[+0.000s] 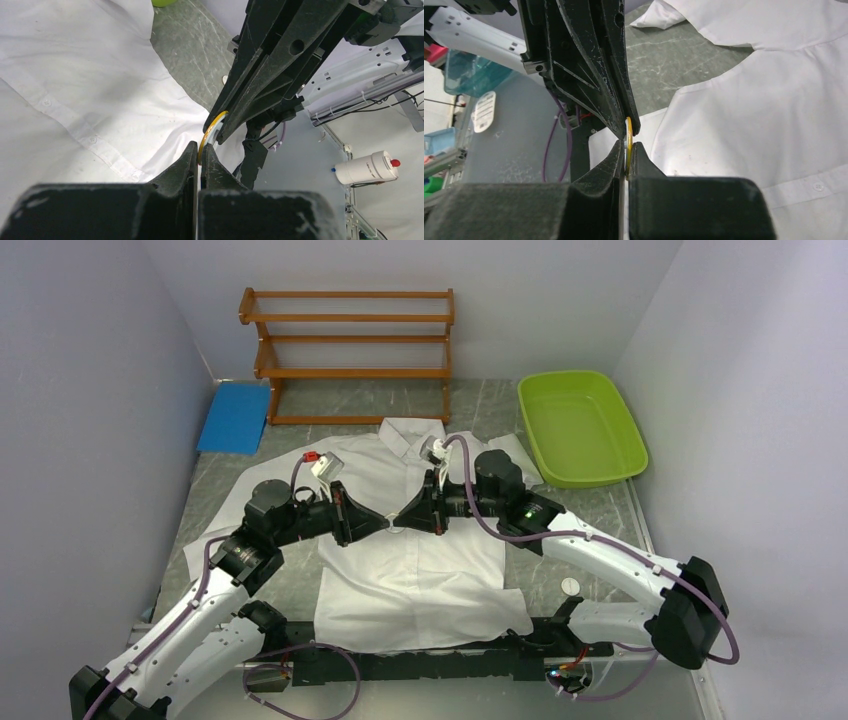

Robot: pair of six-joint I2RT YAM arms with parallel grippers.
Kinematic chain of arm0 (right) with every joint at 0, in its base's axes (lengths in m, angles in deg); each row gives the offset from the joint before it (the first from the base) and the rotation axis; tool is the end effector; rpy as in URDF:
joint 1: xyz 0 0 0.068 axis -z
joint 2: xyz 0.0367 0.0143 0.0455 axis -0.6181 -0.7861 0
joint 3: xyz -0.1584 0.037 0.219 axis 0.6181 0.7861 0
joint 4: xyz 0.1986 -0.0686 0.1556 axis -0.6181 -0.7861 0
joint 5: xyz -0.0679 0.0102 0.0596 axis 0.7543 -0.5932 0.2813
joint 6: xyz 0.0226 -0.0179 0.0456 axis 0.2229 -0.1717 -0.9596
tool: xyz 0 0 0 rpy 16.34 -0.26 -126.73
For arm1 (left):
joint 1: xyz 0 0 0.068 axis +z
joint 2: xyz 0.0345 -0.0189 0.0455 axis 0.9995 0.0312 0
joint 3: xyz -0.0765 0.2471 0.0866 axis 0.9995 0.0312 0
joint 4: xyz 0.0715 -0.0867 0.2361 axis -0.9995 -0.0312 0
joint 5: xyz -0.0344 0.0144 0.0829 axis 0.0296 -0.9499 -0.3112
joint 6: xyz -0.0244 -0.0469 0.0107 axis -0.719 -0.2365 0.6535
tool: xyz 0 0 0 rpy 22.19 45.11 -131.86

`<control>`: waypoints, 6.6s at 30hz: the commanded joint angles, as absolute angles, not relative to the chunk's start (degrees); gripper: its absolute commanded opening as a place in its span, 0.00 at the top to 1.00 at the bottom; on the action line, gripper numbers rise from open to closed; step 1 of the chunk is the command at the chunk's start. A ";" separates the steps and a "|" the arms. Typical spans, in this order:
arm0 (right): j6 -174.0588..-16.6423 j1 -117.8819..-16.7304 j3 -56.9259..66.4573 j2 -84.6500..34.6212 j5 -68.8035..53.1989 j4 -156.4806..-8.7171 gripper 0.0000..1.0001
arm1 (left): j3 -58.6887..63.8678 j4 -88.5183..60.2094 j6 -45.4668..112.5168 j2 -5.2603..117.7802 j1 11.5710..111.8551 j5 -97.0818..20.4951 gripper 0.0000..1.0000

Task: Pin the brooch onto the clothing
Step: Adjust the brooch.

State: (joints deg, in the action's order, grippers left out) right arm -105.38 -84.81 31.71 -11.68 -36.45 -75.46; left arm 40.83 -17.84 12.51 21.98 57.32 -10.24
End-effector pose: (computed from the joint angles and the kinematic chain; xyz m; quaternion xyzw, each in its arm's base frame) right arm 0.1711 0.2118 0.3123 -0.3788 0.6662 0.5194 0.3780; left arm 0.1378 -0.1071 0.3003 0.1921 0.7243 -0.5266 0.4015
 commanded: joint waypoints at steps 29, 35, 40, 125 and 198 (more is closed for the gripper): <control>-100.40 -88.69 37.07 0.38 -21.25 -73.48 0.06 | 36.83 -16.14 13.82 21.53 57.01 -7.03 0.97; -107.43 -88.63 32.73 -5.51 -25.01 -73.07 0.10 | 36.40 -18.65 15.24 21.47 57.01 -7.83 0.97; -110.21 -88.67 29.72 -9.26 -28.56 -72.45 0.24 | 35.79 -19.61 15.91 22.13 57.01 -7.75 0.97; -140.99 -77.00 34.66 -8.51 -38.45 -62.63 0.42 | 52.09 4.00 112.68 15.96 54.78 4.33 0.97; -129.44 -73.83 34.05 -8.89 -37.58 -72.84 1.00 | 43.64 -3.65 84.31 17.77 52.35 -3.14 0.02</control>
State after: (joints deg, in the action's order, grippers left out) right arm -139.80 -75.15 33.57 -13.80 -45.94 -65.95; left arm 50.12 -5.14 106.05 16.82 52.29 -3.84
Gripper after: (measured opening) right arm 0.030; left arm 0.976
